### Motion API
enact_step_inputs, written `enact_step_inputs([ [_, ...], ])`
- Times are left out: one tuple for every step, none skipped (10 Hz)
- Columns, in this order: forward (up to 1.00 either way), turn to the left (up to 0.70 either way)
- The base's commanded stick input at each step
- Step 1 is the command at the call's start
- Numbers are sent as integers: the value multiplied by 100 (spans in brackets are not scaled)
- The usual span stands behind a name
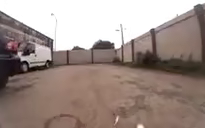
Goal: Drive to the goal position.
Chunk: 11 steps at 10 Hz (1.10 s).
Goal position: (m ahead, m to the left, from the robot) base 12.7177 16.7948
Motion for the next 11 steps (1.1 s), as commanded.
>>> enact_step_inputs([
  [70,0],
  [70,0],
  [70,0],
  [70,0],
  [70,0],
  [70,0],
  [70,0],
  [70,0],
  [70,0],
  [70,0],
  [70,0],
])
